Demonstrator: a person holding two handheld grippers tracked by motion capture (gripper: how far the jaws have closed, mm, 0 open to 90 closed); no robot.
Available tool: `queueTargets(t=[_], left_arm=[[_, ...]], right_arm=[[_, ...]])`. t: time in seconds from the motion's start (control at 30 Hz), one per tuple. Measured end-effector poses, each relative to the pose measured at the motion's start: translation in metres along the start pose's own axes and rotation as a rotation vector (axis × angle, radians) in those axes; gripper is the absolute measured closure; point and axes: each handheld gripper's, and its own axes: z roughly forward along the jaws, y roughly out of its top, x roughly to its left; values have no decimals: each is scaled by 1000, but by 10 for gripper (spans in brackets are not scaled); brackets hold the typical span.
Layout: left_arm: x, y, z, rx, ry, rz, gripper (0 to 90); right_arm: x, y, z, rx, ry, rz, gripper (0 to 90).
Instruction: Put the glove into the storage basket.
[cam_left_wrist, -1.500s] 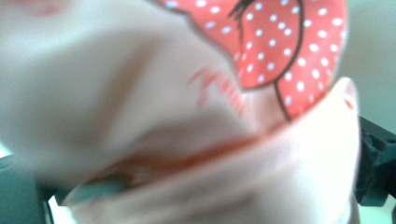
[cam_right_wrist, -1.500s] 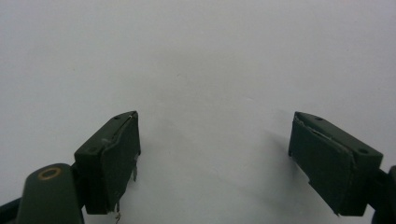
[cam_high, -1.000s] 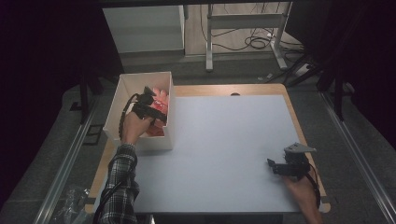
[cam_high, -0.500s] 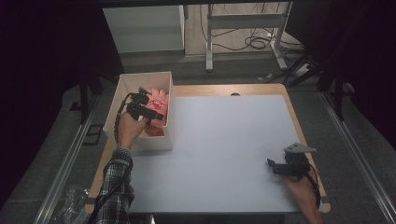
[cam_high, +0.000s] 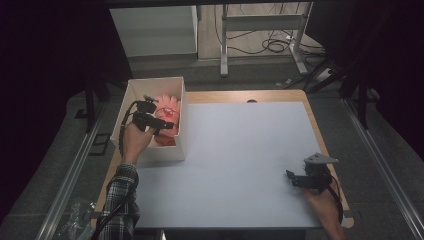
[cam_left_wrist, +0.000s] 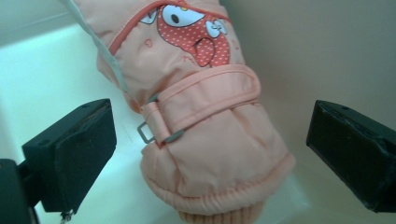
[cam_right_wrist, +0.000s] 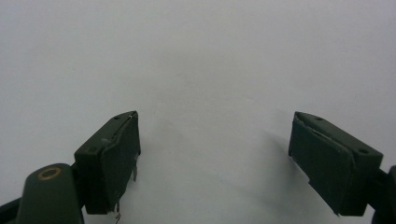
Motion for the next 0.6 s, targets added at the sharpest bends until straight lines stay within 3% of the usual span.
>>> queueTargets(t=[0.13,0.6], left_arm=[[-3,-3,-5,-23,-13,1,16],[-13,-17,-18,-69,-15,65,14]], right_arm=[[0,0,0,0,0,-1,169],[0,0,0,-1,-1,-2,169]])
